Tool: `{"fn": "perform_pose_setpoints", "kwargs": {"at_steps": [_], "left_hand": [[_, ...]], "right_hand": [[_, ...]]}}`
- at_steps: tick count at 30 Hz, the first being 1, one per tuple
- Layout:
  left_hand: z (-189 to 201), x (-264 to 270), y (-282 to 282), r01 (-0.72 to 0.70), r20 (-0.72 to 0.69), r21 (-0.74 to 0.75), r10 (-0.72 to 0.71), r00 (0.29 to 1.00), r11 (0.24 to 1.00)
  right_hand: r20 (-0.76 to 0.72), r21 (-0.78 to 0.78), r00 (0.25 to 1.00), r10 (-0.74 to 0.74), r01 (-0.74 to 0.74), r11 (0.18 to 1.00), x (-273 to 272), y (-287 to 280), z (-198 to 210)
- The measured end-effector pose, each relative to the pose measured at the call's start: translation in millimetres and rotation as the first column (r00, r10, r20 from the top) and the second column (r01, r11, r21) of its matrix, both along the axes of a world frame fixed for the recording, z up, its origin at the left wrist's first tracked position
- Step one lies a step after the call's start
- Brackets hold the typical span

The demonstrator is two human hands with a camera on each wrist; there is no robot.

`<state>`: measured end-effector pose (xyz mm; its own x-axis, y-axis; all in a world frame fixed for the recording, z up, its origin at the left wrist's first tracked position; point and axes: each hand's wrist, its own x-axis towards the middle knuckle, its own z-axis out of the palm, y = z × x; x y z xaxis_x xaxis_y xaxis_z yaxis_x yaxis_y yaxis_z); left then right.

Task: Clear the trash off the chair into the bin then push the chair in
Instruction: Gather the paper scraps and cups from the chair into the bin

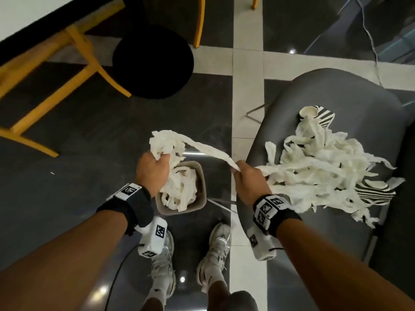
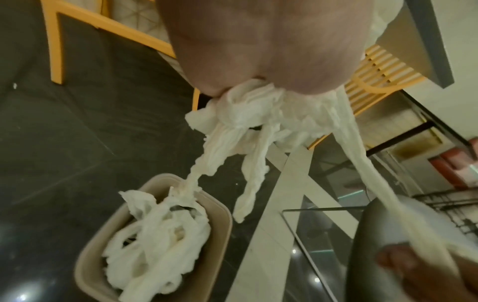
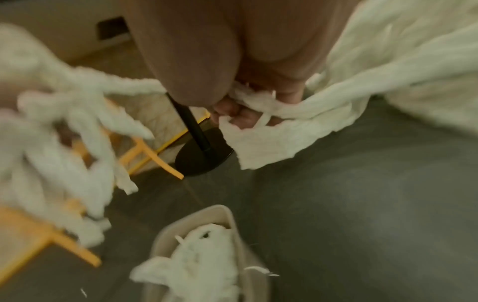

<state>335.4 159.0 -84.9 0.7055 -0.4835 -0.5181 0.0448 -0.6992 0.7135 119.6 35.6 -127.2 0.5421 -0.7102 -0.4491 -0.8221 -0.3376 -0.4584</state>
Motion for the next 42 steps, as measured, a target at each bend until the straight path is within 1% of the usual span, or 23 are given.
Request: {"fn": "perform_pose_setpoints", "kwargs": {"at_steps": [2, 5, 7, 10, 11, 13, 14, 16, 18, 19, 20, 21, 22, 23, 24, 26, 28, 31, 34, 36, 38, 40, 42], "left_hand": [[-4.2, 3.6, 8.8, 0.069, -0.058, 0.097, -0.063, 0.996, 0.993], [-21.1, 2.9, 19.5, 0.172, -0.134, 0.182, -0.149, 0.98, 0.968], [-39.5, 3.9, 27.6, 0.169, -0.181, 0.198, -0.133, 0.974, 0.966], [-73.7, 5.1, 42.6, 0.16, -0.229, 0.199, -0.113, 0.967, 0.967], [-87.2, 7.4, 48.2, 0.139, -0.247, 0.196, -0.088, 0.965, 0.971], [-113.8, 13.4, 57.6, 0.076, -0.279, 0.206, -0.016, 0.96, 0.976], [-126.9, 16.2, 60.1, 0.057, -0.293, 0.223, 0.011, 0.956, 0.973], [-155.7, 17.2, 62.7, 0.058, -0.335, 0.249, 0.03, 0.942, 0.967], [-179.0, 14.1, 60.0, 0.064, -0.398, 0.214, 0.027, 0.917, 0.975], [-189.8, 11.6, 58.9, 0.047, -0.426, 0.18, 0.035, 0.904, 0.983], [-198.7, 9.5, 58.9, 0.025, -0.438, 0.167, 0.051, 0.898, 0.986], [-202.7, 7.0, 57.6, 0.02, -0.441, 0.161, 0.053, 0.896, 0.987], [-210.2, 5.9, 56.9, 0.037, -0.437, 0.169, 0.042, 0.898, 0.985], [-210.8, 4.1, 55.9, 0.058, -0.437, 0.163, 0.019, 0.899, 0.985], [-210.8, 3.1, 56.3, 0.082, -0.433, 0.147, -0.01, 0.901, 0.986], [-205.9, 5.5, 57.3, 0.188, -0.358, 0.105, -0.139, 0.923, 0.977], [-198.9, 9.0, 62.3, 0.342, -0.265, 0.126, -0.301, 0.916, 0.931], [-203.9, 18.5, 74.6, 0.448, -0.155, 0.199, -0.423, 0.893, 0.872], [-222.6, 25.5, 87.2, 0.49, -0.051, 0.24, -0.494, 0.868, 0.838], [-233.7, 27.2, 93.1, 0.472, 0.044, 0.275, -0.502, 0.864, 0.838], [-245.5, 29.0, 98.2, 0.423, 0.145, 0.276, -0.472, 0.869, 0.863], [-252.3, 30.5, 101.7, 0.348, 0.223, 0.227, -0.396, 0.891, 0.91], [-258.3, 32.1, 104.4, 0.261, 0.307, 0.2, -0.314, 0.899, 0.944]], "right_hand": [[0.124, 0.154, 0.979, -0.164, 0.144, 0.977, 28.4, 15.3, -1.2], [0.256, 0.389, 0.902, -0.347, 0.232, 0.891, 73.7, 41.0, -4.9], [0.248, 0.615, 0.804, -0.54, 0.3, 0.729, 105.4, 59.6, -11.5], [0.073, 0.849, 0.628, -0.775, 0.368, 0.379, 143.2, 82.2, -31.6], [0.01, 0.896, 0.577, -0.816, 0.358, 0.264, 151.6, 86.6, -42.4], [-0.118, 0.942, 0.522, -0.844, 0.327, 0.071, 160.4, 91.8, -73.7], [-0.156, 0.95, 0.496, -0.854, 0.311, 0.007, 160.5, 93.5, -90.4], [-0.194, 0.931, 0.415, -0.889, 0.365, -0.033, 154.6, 97.1, -131.5], [-0.216, 0.897, 0.36, -0.908, 0.44, -0.039, 143.5, 99.0, -170.0], [-0.215, 0.884, 0.379, -0.9, 0.467, -0.015, 137.0, 99.9, -185.7], [-0.2, 0.865, 0.44, -0.876, 0.499, 0.053, 130.6, 99.9, -199.5], [-0.164, 0.836, 0.542, -0.824, 0.519, 0.175, 123.8, 99.9, -211.4], [-0.115, 0.788, 0.665, -0.738, 0.513, 0.34, 118.0, 100.7, -220.5], [-0.07, 0.73, 0.779, -0.623, 0.466, 0.5, 113.1, 102.9, -221.0], [-0.036, 0.67, 0.86, -0.509, 0.398, 0.627, 107.7, 105.4, -220.3], [0.065, 0.54, 0.941, -0.331, 0.246, 0.805, 101.9, 108.8, -208.9], [0.115, 0.389, 0.977, -0.179, 0.121, 0.913, 99.8, 108.1, -204.3], [0.105, 0.231, 0.993, 0.055, -0.078, 0.97, 111.3, 105.3, -198.5], [0.043, 0.213, 0.936, 0.35, -0.351, 0.912, 134.9, 102.5, -209.0], [-0.021, 0.192, 0.877, 0.48, -0.467, 0.863, 151.9, 100.1, -222.8], [-0.043, 0.071, 0.852, 0.521, -0.518, 0.852, 166.6, 97.5, -236.8], [-0.014, -0.042, 0.872, 0.49, -0.49, 0.871, 172.4, 97.6, -252.3], [0.037, -0.089, 0.879, 0.476, -0.471, 0.877, 168.0, 102.2, -260.8]]}}
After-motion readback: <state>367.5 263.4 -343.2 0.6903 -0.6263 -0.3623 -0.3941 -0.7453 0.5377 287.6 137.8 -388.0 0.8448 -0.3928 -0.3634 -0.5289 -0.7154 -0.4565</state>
